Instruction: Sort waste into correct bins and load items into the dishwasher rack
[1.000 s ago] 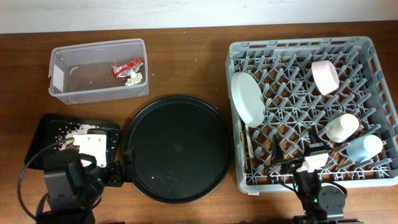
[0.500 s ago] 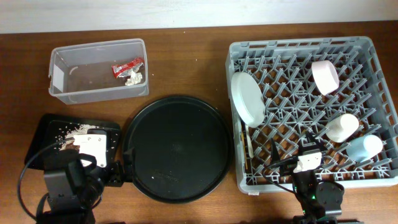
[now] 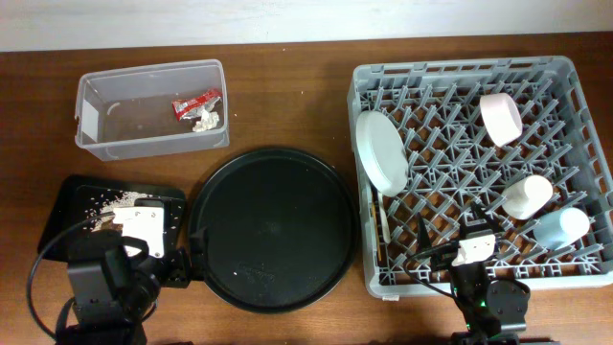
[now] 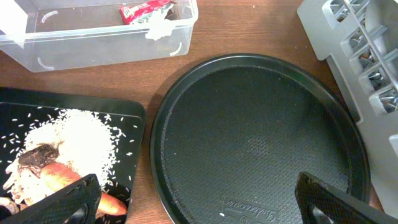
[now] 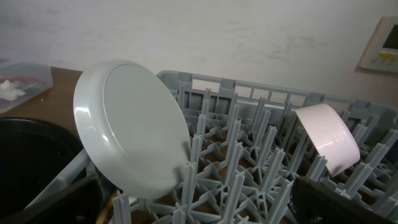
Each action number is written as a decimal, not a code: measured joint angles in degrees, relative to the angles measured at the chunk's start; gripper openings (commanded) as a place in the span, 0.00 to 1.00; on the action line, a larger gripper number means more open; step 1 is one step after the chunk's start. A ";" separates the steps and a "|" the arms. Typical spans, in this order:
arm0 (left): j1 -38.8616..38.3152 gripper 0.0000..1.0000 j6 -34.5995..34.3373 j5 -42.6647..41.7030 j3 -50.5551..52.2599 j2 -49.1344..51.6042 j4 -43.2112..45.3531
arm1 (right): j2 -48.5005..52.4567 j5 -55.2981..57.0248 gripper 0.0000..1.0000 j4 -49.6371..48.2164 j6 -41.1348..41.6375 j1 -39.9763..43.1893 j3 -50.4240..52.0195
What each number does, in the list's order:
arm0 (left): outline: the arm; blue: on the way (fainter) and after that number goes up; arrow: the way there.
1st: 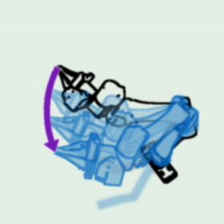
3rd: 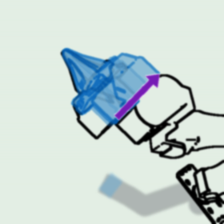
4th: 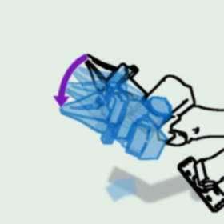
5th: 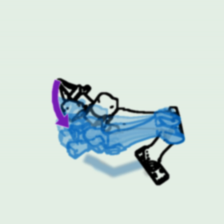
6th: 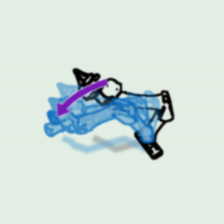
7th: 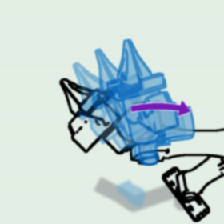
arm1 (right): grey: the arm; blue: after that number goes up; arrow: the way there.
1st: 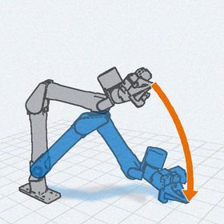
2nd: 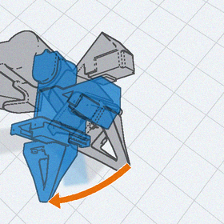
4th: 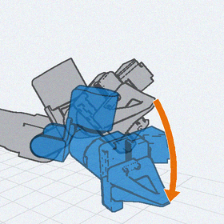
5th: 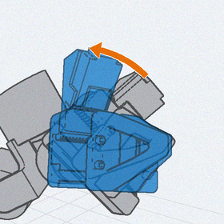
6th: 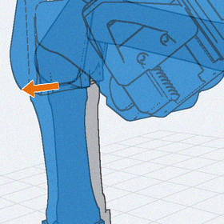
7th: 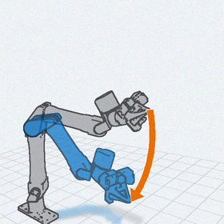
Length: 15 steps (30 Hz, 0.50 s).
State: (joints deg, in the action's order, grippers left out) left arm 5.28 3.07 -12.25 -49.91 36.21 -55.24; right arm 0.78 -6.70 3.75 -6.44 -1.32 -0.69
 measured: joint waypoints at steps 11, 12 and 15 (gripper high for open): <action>-5.70 0.99 0.42 5.05 8.57 -15.45 2.67 | 0.00 -0.02 0.99 -0.02 -0.02 0.00 0.00; -5.77 0.99 0.42 5.44 13.16 -18.40 6.34 | 0.02 0.00 0.99 -0.04 0.00 0.00 0.00; -5.77 0.99 0.42 5.64 22.08 -23.98 15.82 | 0.02 0.00 0.99 -0.09 0.00 -0.02 0.00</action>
State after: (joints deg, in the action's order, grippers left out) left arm -0.49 3.49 -6.61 -27.83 12.23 -39.42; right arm 0.80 -6.70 3.66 -6.44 -1.34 -0.69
